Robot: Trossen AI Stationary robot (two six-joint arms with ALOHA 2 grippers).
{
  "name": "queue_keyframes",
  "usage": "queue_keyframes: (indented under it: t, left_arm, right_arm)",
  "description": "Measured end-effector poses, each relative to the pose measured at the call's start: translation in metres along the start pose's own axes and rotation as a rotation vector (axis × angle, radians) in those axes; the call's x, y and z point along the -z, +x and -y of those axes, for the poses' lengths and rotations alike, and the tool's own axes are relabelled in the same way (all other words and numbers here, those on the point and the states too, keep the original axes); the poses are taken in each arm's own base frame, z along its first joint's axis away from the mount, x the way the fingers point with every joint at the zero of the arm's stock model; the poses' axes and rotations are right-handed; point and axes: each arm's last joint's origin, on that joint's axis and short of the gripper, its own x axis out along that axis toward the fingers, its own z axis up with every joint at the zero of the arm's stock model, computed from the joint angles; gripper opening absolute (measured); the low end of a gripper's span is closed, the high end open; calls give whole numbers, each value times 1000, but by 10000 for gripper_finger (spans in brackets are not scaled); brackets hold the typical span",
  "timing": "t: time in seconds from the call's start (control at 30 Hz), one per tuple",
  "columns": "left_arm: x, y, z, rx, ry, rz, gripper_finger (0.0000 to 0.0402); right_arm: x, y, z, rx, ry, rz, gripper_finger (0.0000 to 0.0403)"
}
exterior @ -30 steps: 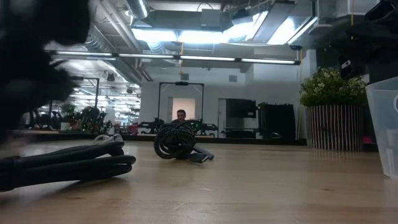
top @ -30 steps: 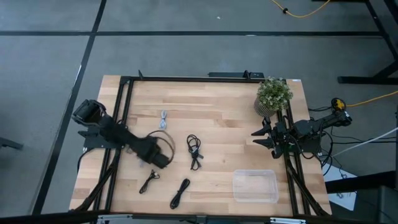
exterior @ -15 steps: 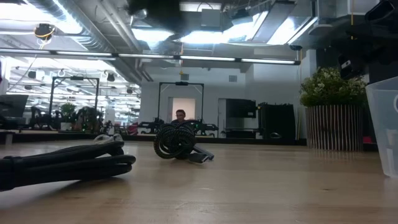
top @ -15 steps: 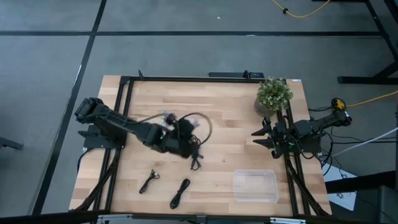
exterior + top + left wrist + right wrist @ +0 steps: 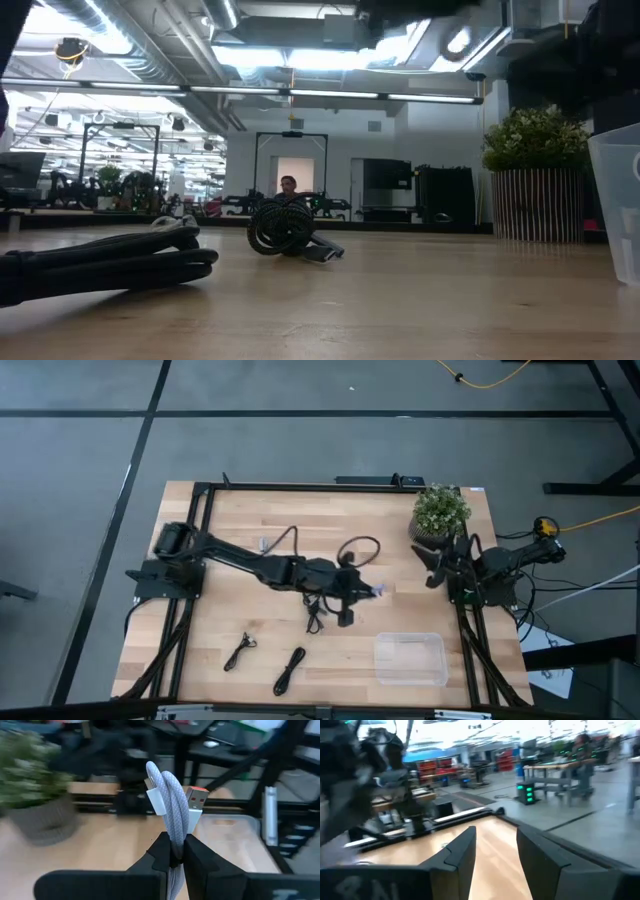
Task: Pick and place USB-C Cables
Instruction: Put the bottom white charger cable into the transparent bin
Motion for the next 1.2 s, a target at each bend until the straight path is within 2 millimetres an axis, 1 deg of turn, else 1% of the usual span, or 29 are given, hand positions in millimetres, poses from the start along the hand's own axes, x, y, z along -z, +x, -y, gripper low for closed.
queue_keyframes:
  t: [0.1, 0.27, 0.37, 0.47, 0.53, 0.7, 0.83, 1.0, 1.2]
  left_arm:
    - [3, 22, 5, 62, -2, 3, 22]
    - [-2, 61, 15, 234, -1, 23, 22]
    - [-4, 77, 24, 288, 0, -13, 22]
    - [-2, 88, 35, 299, -16, -78, 22]
    - [3, 97, 44, 315, -18, -92, 22]
    - [21, 112, 62, 344, -39, -117, 30]
    - [36, 119, 62, 349, -106, -157, 35]
    - [34, 121, 55, 348, -163, -160, 43]
    - [34, 121, 51, 378, -193, -176, 82]
  right_arm:
    - [0, 0, 0, -9, -20, -12, 147]
    - [11, -1, 1, 6, -53, -93, 147]
    - [15, -1, 2, 12, -40, -123, 147]
    - [15, -1, 2, 13, -39, -126, 147]
    - [15, -1, 2, 13, -40, -125, 147]
    - [15, -1, 2, 12, -39, -124, 147]
    - [15, -1, 2, 12, -39, -124, 147]
    - [15, -1, 2, 9, -37, -125, 147]
    - [15, -1, 2, 4, -42, -132, 147]
